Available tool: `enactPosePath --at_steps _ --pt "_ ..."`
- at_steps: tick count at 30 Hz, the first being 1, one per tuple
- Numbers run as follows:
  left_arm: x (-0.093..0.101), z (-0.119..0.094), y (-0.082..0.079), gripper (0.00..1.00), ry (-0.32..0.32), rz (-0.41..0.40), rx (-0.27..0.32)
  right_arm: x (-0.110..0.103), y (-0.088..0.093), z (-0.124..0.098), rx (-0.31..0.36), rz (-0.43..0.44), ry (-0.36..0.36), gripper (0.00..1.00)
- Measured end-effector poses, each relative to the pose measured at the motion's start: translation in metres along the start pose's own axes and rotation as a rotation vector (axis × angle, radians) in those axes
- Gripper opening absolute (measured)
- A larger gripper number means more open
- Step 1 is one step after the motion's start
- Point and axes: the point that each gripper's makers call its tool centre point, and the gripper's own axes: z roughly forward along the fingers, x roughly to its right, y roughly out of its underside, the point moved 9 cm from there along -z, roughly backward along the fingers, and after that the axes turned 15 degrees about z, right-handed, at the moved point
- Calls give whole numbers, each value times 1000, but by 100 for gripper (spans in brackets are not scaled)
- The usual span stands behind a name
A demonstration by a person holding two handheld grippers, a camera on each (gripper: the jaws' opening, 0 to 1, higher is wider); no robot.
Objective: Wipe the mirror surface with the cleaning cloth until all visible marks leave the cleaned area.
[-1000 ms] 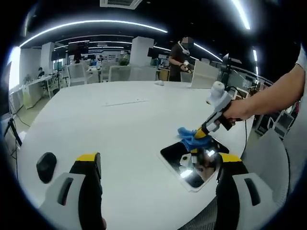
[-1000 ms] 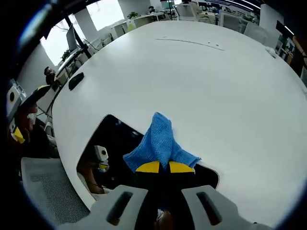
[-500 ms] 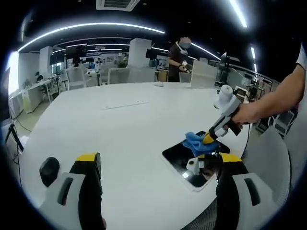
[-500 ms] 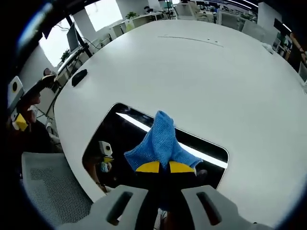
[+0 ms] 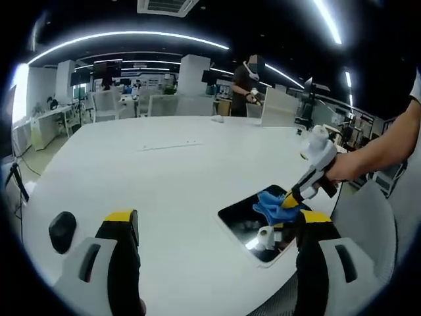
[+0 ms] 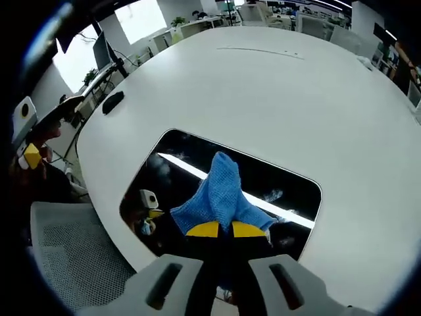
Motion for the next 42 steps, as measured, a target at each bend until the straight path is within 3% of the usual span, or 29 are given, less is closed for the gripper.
enactPosePath --at_steps 5,10,17,28,37,42 --pt "-3 -1 -2 99 -14 -4 24 1 3 2 -21 36 -12 0" --pt "0 -1 -1 99 -14 -2 12 5 6 8 -18 51 -17 0" --pt "4 0 5 99 -2 -3 -5 4 21 -1 -29 62 -48 0" --pt "6 -7 0 99 -3 9 -7 -3 40 -15 -22 75 -63 0" --pt "6 -10 0 99 -24 -15 15 1 38 -3 -42 60 -77 0" --pt "11 -12 2 99 -33 -31 20 -2 44 -11 -50 52 -84 0"
